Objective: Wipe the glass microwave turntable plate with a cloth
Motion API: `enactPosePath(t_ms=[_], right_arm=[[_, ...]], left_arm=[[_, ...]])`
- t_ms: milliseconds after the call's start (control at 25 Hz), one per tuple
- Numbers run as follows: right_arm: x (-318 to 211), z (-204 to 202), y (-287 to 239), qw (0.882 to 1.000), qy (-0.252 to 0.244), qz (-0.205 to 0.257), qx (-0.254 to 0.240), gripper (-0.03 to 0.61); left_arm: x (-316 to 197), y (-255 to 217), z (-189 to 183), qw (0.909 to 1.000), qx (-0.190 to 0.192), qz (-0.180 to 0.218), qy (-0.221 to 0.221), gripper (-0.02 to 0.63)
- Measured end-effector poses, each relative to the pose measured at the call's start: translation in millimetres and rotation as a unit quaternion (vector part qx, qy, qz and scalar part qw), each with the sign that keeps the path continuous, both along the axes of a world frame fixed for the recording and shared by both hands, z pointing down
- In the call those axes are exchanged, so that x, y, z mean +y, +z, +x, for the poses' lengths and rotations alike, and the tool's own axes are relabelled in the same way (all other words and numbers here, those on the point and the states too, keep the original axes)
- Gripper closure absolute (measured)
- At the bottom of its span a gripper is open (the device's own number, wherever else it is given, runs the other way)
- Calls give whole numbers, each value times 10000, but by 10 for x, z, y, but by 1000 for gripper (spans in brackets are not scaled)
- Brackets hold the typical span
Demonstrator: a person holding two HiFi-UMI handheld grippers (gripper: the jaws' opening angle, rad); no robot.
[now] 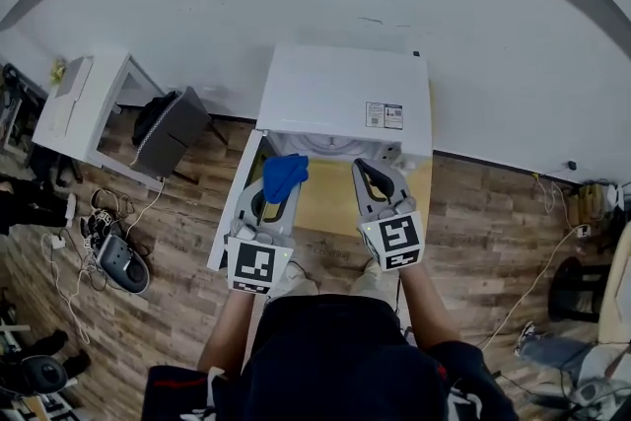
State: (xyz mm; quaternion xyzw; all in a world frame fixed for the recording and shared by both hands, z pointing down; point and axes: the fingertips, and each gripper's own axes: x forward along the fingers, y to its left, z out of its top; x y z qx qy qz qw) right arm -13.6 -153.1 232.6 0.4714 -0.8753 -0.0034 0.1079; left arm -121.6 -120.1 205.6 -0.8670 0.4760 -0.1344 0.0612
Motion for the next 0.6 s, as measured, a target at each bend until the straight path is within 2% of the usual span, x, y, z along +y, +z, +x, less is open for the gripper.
enactPosePath(t_ms=[360,600], right_arm=[[-4,214,162,9992,366,-138,105,572],[52,171,436,9978,45,-477,465,572]], left_arm=[[-72,242,145,9996,-196,-40,203,552],[-33,580,220,9990,-282,-246,241,552]])
